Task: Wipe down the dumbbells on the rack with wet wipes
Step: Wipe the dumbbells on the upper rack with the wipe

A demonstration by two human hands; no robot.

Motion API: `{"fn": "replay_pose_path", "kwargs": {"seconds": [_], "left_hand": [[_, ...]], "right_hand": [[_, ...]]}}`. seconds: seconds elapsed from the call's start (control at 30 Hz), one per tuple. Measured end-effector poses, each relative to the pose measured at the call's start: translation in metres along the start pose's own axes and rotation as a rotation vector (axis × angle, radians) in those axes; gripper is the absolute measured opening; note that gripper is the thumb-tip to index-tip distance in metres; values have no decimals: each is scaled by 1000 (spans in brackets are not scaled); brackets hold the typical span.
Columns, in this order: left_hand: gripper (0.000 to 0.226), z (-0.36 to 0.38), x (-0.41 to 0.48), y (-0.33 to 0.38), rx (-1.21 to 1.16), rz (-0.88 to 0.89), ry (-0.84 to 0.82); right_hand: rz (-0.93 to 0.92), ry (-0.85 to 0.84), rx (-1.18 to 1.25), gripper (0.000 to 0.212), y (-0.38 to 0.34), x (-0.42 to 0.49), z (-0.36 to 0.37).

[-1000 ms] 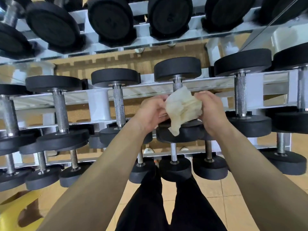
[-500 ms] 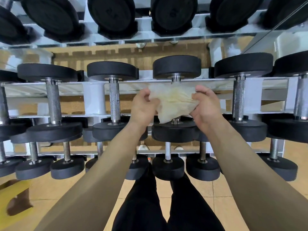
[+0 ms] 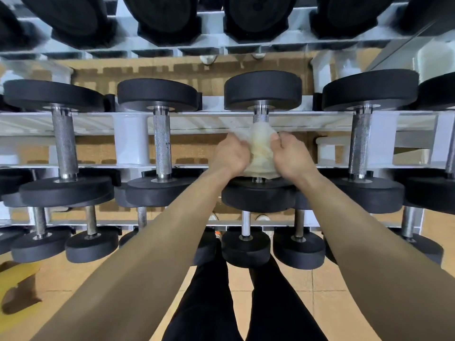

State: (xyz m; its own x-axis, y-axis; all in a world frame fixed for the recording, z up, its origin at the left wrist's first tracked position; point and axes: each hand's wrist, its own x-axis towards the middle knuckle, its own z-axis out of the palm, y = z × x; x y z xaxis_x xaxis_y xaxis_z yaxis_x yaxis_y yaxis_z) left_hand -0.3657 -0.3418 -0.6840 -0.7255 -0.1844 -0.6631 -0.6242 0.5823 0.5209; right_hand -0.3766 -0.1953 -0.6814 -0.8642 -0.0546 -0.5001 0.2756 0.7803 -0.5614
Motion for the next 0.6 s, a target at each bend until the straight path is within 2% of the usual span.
{"fn": "replay_pose_path", "kwargs": {"seconds": [0.1,0.2,0.3,0.4,0.53,0.6], "left_hand": [[19,1,5,1,19,128,60],[16,7,5,-9,153,267,150],[29,10,13,-19,348,300,205],[27,10,24,-12,442,267,183],[26,8,24,2,268,185,239],[29,7,16,1,178,241,279]], "right_hand": [[3,-8,-203,37,6,17,0],[-7,5,-366,24,0,22,1],[-62,77,-392,24,-2,16,2],[-110,192,-341,19,2,10,4],[-145,226,-375,12,6,18,7],[-104,195,-425,12,9,30,4]]}}
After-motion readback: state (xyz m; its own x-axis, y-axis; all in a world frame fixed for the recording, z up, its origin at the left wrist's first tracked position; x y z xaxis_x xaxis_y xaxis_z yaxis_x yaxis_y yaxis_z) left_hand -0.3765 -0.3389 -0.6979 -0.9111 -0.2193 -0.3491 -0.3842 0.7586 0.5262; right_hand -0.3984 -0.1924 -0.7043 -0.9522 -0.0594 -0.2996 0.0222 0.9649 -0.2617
